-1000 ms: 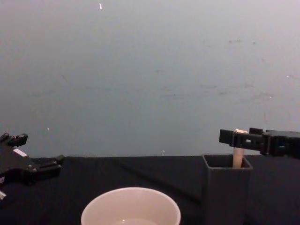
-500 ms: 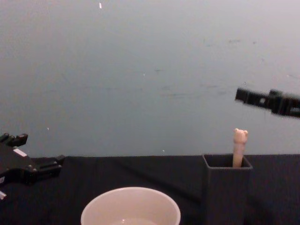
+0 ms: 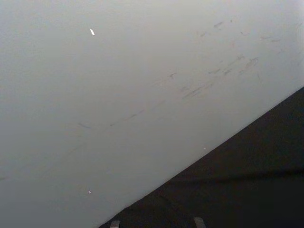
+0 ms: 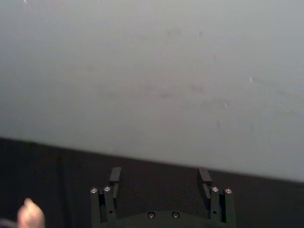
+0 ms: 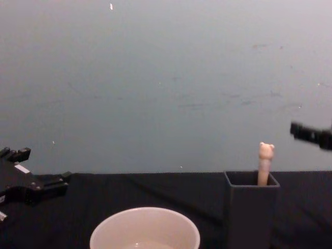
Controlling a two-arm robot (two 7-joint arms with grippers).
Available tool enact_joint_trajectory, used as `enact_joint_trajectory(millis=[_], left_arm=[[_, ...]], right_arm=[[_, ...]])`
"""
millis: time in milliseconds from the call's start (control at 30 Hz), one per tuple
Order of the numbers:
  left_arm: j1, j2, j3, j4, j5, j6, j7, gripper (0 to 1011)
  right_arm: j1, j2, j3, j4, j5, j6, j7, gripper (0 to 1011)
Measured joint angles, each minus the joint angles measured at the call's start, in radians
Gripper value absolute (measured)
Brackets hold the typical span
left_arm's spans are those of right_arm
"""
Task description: Pick up the stirring spoon with one hand, stir inside the cup, then place it back in its original position.
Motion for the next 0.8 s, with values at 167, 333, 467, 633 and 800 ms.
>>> enact_joint_trajectory(millis=[167, 333, 467, 633, 800], left_arm=[[0.0, 0.0, 0.0, 0.0, 0.0, 0.0, 0.0, 1001], [0.0, 0.0, 0.0, 0.0, 0.0, 0.0, 0.0, 1001], [0.0, 0.0, 0.0, 0.0, 0.0, 0.0, 0.0, 1001], [0.0, 0.0, 0.0, 0.0, 0.0, 0.0, 0.0, 1001], [0.0, 0.0, 0.0, 0.0, 0.0, 0.0, 0.0, 1001]], right_arm=[[-0.015, -0.006, -0.014, 0.038, -0.05, 0.01, -0.027, 1002], [-0.033, -0.01, -0.025, 0.067, -0.087, 0.025, -0.034, 1002], [-0.038, -0.017, -0.022, 0.078, -0.097, 0.034, -0.034, 1002], [-0.038, -0.022, -0.014, 0.083, -0.099, 0.037, -0.033, 1002], [-0.038, -0.021, -0.015, 0.082, -0.099, 0.037, -0.032, 1000]])
